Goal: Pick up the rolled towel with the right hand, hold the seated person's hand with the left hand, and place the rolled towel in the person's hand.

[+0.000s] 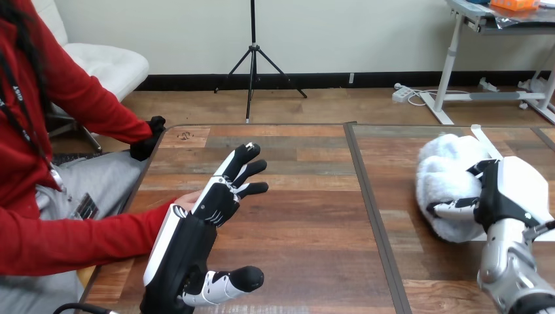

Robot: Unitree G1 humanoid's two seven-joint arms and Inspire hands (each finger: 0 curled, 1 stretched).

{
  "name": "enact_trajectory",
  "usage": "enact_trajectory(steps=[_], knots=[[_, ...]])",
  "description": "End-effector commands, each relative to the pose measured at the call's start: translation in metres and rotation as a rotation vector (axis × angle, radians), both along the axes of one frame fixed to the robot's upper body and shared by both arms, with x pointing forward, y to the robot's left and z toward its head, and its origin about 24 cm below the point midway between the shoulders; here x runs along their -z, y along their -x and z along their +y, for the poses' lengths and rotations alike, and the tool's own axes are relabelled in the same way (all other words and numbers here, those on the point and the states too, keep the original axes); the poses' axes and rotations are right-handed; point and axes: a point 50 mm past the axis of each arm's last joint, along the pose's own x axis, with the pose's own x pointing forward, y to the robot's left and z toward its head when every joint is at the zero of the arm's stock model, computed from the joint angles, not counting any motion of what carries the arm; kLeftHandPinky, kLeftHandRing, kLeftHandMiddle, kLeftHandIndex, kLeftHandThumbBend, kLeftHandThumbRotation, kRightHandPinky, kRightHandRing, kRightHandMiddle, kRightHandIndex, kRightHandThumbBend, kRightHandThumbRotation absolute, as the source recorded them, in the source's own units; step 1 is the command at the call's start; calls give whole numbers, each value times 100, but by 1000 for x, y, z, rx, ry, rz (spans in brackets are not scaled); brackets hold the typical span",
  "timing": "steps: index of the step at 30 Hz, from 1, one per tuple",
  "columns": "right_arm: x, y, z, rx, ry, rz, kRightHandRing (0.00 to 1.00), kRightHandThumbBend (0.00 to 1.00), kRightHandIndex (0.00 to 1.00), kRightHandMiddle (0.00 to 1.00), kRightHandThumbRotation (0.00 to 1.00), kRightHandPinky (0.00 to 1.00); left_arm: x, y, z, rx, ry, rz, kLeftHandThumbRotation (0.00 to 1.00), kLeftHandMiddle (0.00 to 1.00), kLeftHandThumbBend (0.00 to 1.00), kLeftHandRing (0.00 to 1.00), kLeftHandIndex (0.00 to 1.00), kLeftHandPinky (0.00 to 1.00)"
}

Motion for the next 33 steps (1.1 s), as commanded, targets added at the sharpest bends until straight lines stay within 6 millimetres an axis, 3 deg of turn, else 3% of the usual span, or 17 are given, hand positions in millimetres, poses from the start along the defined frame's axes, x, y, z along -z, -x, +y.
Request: enact_trajectory(steps=[1,17,33], knots=[[-4,-3,9,-44,-41,-66,11,68,18,16,0,7,-15,-10,0,12,-5,-84,73,94,100,90,93,79],[-8,6,19,-167,-133,-243,9,67,14,13,0,6,-16,-10,2,12,-8,-79,72,94,100,90,93,80],[-16,29,24,-323,-190,-469,12,66,13,15,0,9,-13,-7,6,67,-51,-29,71,93,100,90,93,80]])
